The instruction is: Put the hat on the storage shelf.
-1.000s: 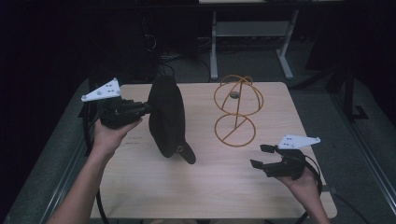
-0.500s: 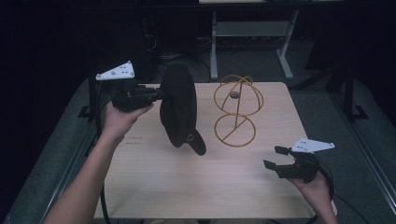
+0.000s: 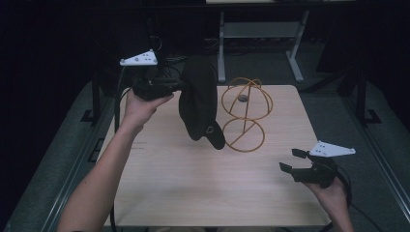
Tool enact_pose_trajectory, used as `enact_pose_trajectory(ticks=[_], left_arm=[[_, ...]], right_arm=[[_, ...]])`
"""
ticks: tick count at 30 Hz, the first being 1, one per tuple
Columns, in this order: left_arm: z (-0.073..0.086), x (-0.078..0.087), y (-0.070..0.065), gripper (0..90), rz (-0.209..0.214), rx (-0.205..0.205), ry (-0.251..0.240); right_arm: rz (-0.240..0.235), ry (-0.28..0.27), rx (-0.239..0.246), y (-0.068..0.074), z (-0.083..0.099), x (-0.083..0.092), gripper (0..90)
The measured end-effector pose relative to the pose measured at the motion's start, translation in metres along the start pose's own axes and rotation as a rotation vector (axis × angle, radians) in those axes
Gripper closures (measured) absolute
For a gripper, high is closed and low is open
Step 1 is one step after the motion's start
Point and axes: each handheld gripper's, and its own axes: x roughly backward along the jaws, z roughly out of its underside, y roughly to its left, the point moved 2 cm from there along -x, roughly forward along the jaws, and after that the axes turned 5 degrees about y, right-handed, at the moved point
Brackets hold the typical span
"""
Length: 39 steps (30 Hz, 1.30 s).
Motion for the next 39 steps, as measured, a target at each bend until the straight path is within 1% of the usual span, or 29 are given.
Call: enact_pose_trajectory(ticks=[2,4,6,9,10,11,12,13,14,15,16,17,19,20,22,23,24,25,27,28,29,30,31,32,33,34,35,36,39], left_arm=[[-0.007,-0.009,0.002,86.3,0.004,-0.004,0.01],[-0.01,-0.012,0.003,86.4,0.008,-0.003,0.013],[-0.015,-0.018,0.005,86.3,0.021,0.009,-0.003],[-0.023,-0.025,0.008,86.3,0.035,0.018,-0.013],[-0.029,-0.031,0.008,86.3,0.043,0.019,-0.018],[-0.029,-0.031,0.008,86.3,0.043,0.019,-0.018],[-0.037,-0.037,0.008,86.3,0.044,0.007,-0.013],[-0.037,-0.037,0.008,86.3,0.044,0.007,-0.013],[-0.045,-0.043,0.006,86.3,0.047,-0.008,-0.003],[-0.045,-0.043,0.006,86.3,0.047,-0.008,-0.003],[-0.052,-0.048,0.004,86.3,0.047,-0.02,0.003],[-0.052,-0.048,0.004,86.3,0.047,-0.02,0.003],[-0.06,-0.055,0.002,86.2,0.037,-0.039,0.01],[-0.065,-0.059,0.001,86.2,0.04,-0.04,0.001],[-0.068,-0.063,0.0,86.2,0.043,-0.044,0.0],[-0.071,-0.069,-0.001,86.1,0.045,-0.042,0.0],[-0.072,-0.072,-0.001,86.1,0.046,-0.042,0.001],[-0.072,-0.072,-0.001,86.1,0.046,-0.042,0.001],[-0.074,-0.085,-0.003,86.1,0.054,-0.023,-0.004],[-0.074,-0.085,-0.003,86.1,0.054,-0.023,-0.004],[-0.074,-0.089,-0.003,86.1,0.059,-0.02,-0.005],[-0.073,-0.098,-0.004,86.1,0.059,-0.013,-0.001],[-0.073,-0.098,-0.004,86.0,0.059,-0.013,-0.001],[-0.073,-0.102,-0.005,86.0,0.061,-0.008,0.001],[-0.072,-0.106,-0.005,86.0,0.06,-0.004,0.009],[-0.071,-0.115,-0.008,85.9,0.053,-0.002,0.028],[-0.071,-0.115,-0.008,85.8,0.053,-0.002,0.028],[-0.07,-0.121,-0.01,85.8,0.043,-0.01,0.044],[-0.07,-0.134,-0.015,85.8,0.043,-0.021,0.06]], right_arm=[[0.004,-0.002,-0.003,-0.002,0.001,0.0,24.8],[0.004,-0.001,-0.006,-0.002,0.002,0.0,24.5],[0.008,0.004,-0.004,-0.003,0.003,0.001,23.7],[0.01,-0.012,-0.013,-0.003,0.005,0.002,23.7],[0.012,-0.017,-0.015,-0.003,0.005,0.003,23.6],[0.012,-0.017,-0.015,-0.003,0.005,0.003,23.6],[0.014,-0.018,-0.015,-0.004,0.006,0.004,23.2],[0.014,-0.018,-0.015,-0.004,0.006,0.004,23.2],[0.015,-0.019,-0.018,-0.005,0.007,0.004,23.2],[0.015,-0.019,-0.018,-0.005,0.007,0.004,23.2],[0.016,-0.022,-0.022,-0.006,0.008,0.005,23.2],[0.016,-0.022,-0.022,-0.006,0.008,0.005,23.2],[0.017,-0.027,-0.018,-0.007,0.008,0.006,23.2],[0.019,-0.026,-0.024,-0.007,0.009,0.007,23.1],[0.019,-0.026,-0.026,-0.008,0.009,0.007,23.1],[0.02,-0.026,-0.029,-0.008,0.01,0.007,22.9],[0.02,-0.028,-0.028,-0.009,0.01,0.007,22.9],[0.02,-0.028,-0.028,-0.009,0.01,0.007,22.9],[0.021,-0.026,-0.028,-0.009,0.01,0.007,22.7],[0.021,-0.026,-0.028,-0.009,0.01,0.007,22.7],[0.022,-0.026,-0.029,-0.01,0.01,0.007,22.2],[0.022,-0.025,-0.029,-0.01,0.01,0.006,22.1],[0.022,-0.025,-0.029,-0.01,0.01,0.006,22.1],[0.023,-0.023,-0.028,-0.009,0.01,0.006,22.1],[0.024,-0.021,-0.026,-0.009,0.01,0.006,22.1],[0.023,-0.02,-0.024,-0.009,0.01,0.006,22.1],[0.023,-0.02,-0.024,-0.009,0.01,0.006,22.1],[0.022,-0.019,-0.024,-0.009,0.01,0.005,22.0],[0.021,-0.023,-0.027,-0.01,0.011,0.007,22.1]])
